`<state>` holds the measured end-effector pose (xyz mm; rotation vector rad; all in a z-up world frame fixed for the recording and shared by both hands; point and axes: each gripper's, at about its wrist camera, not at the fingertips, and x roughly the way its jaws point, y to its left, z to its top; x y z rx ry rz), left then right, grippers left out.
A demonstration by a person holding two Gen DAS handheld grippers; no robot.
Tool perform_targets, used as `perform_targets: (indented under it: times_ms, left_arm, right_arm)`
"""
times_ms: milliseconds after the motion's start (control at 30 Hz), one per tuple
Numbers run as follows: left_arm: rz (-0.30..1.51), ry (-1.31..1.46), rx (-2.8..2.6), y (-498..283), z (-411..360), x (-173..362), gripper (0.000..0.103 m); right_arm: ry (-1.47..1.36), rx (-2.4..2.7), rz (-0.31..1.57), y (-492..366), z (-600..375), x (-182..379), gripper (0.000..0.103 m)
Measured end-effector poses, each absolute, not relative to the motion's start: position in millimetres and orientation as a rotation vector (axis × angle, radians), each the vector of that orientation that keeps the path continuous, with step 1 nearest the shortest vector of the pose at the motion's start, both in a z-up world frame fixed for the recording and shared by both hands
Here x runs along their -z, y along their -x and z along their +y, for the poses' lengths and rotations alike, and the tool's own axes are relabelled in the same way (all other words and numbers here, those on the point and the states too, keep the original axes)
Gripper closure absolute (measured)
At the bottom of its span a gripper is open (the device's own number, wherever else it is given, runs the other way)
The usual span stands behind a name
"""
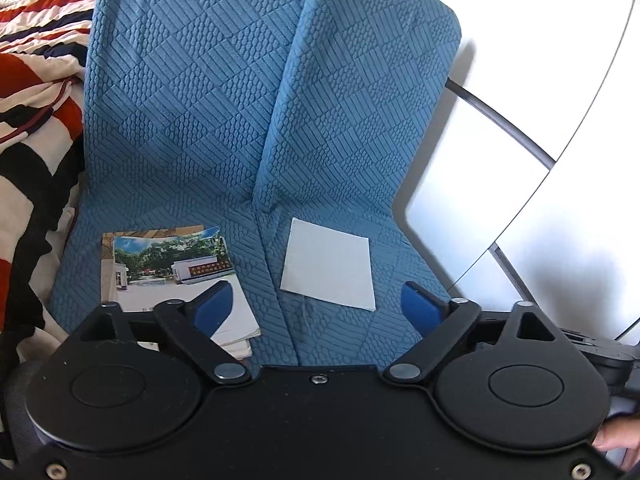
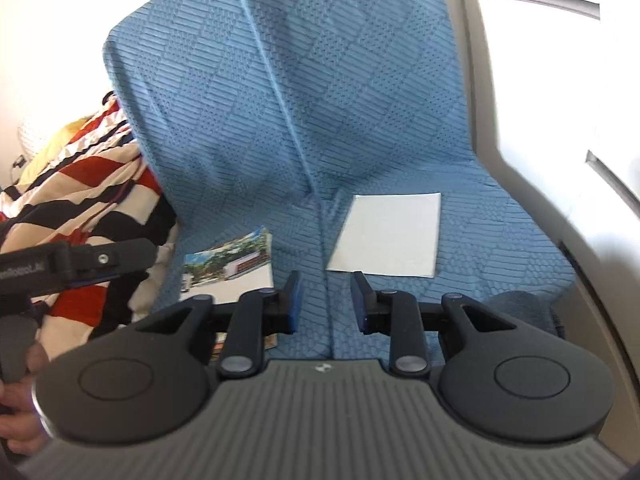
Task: Organize objects
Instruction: 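Withdraw both grippers and move toward the white paper square, then lower both grippers onto the white paper square and close the left gripper on its edge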
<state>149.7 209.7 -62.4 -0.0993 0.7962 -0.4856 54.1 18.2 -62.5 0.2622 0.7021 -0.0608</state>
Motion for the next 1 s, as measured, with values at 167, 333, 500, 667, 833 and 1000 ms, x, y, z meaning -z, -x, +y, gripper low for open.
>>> perform_targets:
  times_ms: [167, 333, 500, 667, 833, 1000]
  left_arm:
    - [0.811, 0.094, 0.486, -146.5, 192.8, 70.5, 0.005]
    - [0.805, 0.086, 0.488, -142.5, 179.0, 73.4, 0.005]
    - [0.802, 0.099, 0.490, -141.0, 169.5, 77.8, 0.004]
    - [0.800, 0.086, 0.473, -145.9, 156.9, 92.3, 0.004]
    - [0.777, 0.058, 0.462, -152.1, 139.4, 114.4, 0.004]
    - [0.811, 0.104, 0.455, -170.7, 129.8, 147.1, 0.004]
  right_arm:
    - [-0.263, 0.083, 0.690, -49.9, 3.4, 65.2, 0.031]
    - [-0.260, 0.097, 0.688, -45.4, -9.3, 66.8, 0.018]
    - [-0.269, 0.108, 0.698, -42.6, -19.2, 72.5, 0.018]
    - [-0.257, 0.140, 0.689, -41.0, -27.0, 83.6, 0.018]
    - [-0.271, 0.177, 0.691, -46.0, -38.4, 107.6, 0.018]
    - [-0.293, 0.187, 0.700, -55.9, -48.2, 137.2, 0.018]
